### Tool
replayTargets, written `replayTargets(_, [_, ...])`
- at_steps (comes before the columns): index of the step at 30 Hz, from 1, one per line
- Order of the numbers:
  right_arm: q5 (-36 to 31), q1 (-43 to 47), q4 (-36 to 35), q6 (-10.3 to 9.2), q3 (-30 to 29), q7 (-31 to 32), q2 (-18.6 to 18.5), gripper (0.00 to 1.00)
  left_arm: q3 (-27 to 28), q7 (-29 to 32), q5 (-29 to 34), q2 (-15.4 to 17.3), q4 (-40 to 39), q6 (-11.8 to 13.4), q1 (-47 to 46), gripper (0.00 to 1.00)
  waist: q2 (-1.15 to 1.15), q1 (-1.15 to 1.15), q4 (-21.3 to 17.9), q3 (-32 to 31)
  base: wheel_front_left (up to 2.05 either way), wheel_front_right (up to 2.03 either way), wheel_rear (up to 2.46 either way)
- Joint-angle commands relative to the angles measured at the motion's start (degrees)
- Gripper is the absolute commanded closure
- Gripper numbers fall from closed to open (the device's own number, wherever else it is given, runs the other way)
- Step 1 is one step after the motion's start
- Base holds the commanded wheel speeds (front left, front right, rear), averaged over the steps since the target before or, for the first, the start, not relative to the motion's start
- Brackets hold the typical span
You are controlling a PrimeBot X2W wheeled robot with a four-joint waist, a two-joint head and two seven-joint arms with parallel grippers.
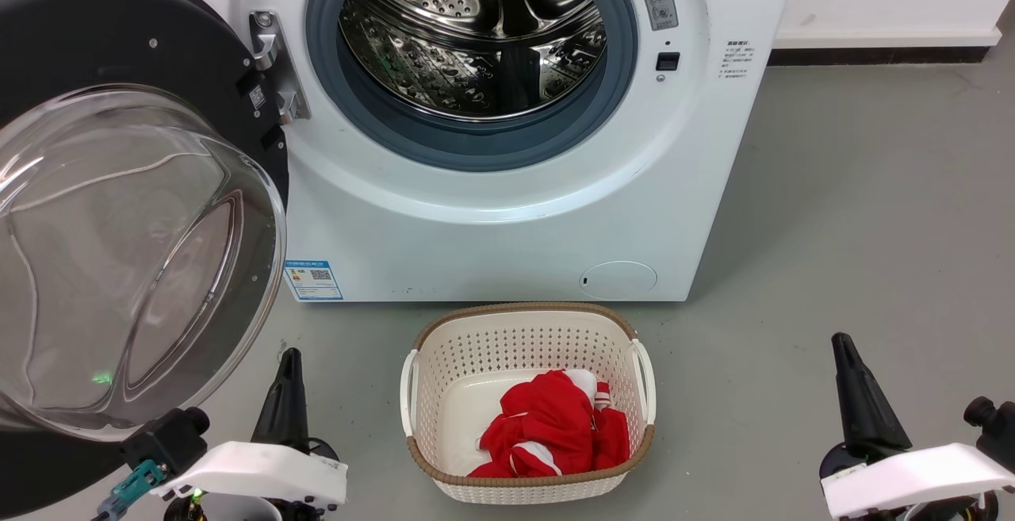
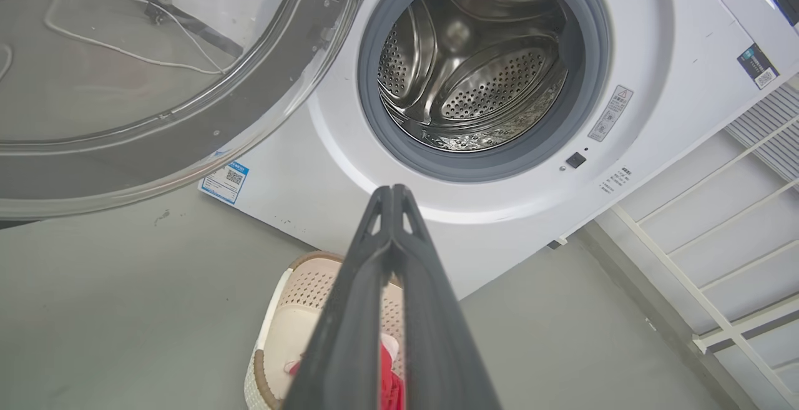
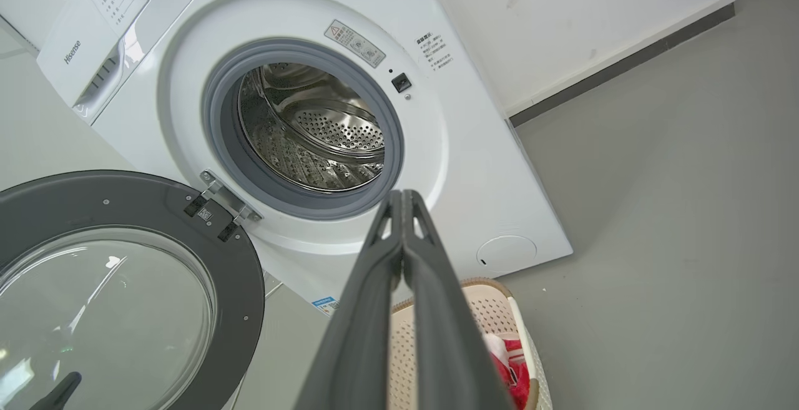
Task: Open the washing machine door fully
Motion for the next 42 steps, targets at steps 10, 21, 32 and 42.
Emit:
replayTargets(10, [10.9, -3.0, 1.5, -0.01, -0.2, 1.4, -0.7, 1.00, 1.6, 2.4, -10.1, -0.1, 0.5, -1.5, -2.5, 1.00, 0.00, 0.00, 0.0, 0.0, 0.00, 0.00, 0.00])
replayTargets(21, [18.7, -4.2, 3.2, -0.01, -0.5, 2.6, -0.9, 1.00, 2.6, 4.2, -17.5, -0.2, 1.4, -2.4, -3.0, 1.00, 0.00, 0.00, 0.1, 0.0, 0.00, 0.00, 0.00])
replayTargets(32, [26.4, -5.3, 4.9, -0.01, -0.8, 3.8, -0.9, 1.00, 3.6, 6.1, -24.8, -0.4, 2.3, -3.3, -3.7, 1.00, 0.00, 0.00, 0.1, -0.1, 0.00, 0.00, 0.00])
replayTargets(42, [32.7, -6.1, 6.4, -0.02, -1.2, 4.9, -0.9, 1.00, 4.5, 7.7, -30.8, -0.5, 3.0, -4.0, -4.1, 1.00, 0.00, 0.00, 0.2, -0.1, 0.00, 0.00, 0.00])
